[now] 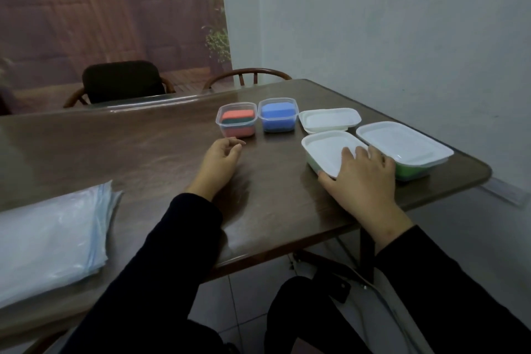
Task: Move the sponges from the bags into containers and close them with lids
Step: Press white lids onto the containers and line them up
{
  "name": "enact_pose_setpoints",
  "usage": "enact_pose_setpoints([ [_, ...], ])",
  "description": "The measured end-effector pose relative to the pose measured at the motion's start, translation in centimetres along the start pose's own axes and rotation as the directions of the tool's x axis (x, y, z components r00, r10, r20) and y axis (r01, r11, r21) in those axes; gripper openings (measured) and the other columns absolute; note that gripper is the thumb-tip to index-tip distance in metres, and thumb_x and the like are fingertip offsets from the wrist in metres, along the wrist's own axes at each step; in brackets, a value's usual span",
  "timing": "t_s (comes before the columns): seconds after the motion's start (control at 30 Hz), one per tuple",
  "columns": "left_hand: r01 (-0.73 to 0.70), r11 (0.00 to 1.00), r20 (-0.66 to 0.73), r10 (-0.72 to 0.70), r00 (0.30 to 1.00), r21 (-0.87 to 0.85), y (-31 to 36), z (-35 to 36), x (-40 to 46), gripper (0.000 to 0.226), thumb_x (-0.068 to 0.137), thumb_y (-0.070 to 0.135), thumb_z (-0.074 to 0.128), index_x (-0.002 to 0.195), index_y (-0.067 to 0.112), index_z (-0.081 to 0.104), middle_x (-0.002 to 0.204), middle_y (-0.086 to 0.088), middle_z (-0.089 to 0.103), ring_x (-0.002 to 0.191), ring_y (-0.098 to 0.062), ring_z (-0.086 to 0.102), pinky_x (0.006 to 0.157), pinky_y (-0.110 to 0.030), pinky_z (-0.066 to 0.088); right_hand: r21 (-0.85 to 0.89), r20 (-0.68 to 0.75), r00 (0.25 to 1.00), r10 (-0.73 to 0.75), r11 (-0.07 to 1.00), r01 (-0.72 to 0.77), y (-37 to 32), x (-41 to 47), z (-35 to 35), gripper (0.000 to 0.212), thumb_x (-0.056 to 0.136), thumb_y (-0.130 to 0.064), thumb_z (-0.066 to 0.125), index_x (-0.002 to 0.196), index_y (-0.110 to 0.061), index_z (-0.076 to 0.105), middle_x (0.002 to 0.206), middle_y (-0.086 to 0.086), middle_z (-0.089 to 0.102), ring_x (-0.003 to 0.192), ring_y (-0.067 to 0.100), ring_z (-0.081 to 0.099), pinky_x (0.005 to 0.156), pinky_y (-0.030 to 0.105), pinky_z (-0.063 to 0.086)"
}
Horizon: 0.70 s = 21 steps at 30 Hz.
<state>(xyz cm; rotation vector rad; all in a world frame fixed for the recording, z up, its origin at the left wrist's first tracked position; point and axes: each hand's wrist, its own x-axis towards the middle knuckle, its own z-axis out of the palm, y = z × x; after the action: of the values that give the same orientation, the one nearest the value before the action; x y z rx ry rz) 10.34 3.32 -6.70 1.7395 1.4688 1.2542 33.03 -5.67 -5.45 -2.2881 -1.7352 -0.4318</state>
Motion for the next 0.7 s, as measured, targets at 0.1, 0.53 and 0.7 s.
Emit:
enact_pose_setpoints([
  [0.1, 0.0, 1.0, 0.03, -0.001, 1.0, 0.021, 0.2, 0.0, 0.0, 0.023, 0.095, 0.014, 0.048, 0.11, 0.008, 0.064, 0.093, -0.003, 0.058, 0.073, -0.009, 0.05, 0.076, -0.023, 0.04, -0.021, -0.016, 1.0, 0.023, 1.0, -0.023, 0.3, 0.1, 0.0, 0.07, 0.082, -0.063, 0.041, 0.129, -0.011, 0.049, 0.132, 0.013, 0.051, 0.124, 0.031, 0.04, 0.098, 0.042, 0.03],
  [0.53, -0.032, 0.992, 0.087, 0.022, 0.996, 0.123, 1.7, 0.4, 0.9, 0.02, 0.094, 0.015, 0.049, 0.102, 0.013, 0.067, 0.092, -0.002, 0.064, 0.082, -0.014, 0.056, 0.066, -0.019, 0.041, 0.141, 0.192, 0.981, 0.039, 0.988, -0.067, 1.3, 10.8, -6.0, 0.062, 0.086, -0.065, 0.041, 0.115, -0.012, 0.056, 0.127, 0.012, 0.054, 0.122, 0.034, 0.044, 0.101, 0.043, 0.03],
  [0.7, -0.044, 0.988, 0.121, 0.026, 0.992, 0.15, 1.8, 1.1, 1.1, 0.02, 0.094, 0.016, 0.049, 0.103, 0.013, 0.067, 0.095, 0.003, 0.064, 0.085, -0.009, 0.056, 0.073, -0.019, 0.039, 0.315, 0.408, 0.913, 0.011, 0.937, -0.152, 0.9, 17.2, -2.8, 0.047, 0.092, -0.037, 0.054, 0.123, -0.002, 0.054, 0.131, 0.014, 0.054, 0.118, 0.034, 0.053, 0.096, 0.038, 0.041],
])
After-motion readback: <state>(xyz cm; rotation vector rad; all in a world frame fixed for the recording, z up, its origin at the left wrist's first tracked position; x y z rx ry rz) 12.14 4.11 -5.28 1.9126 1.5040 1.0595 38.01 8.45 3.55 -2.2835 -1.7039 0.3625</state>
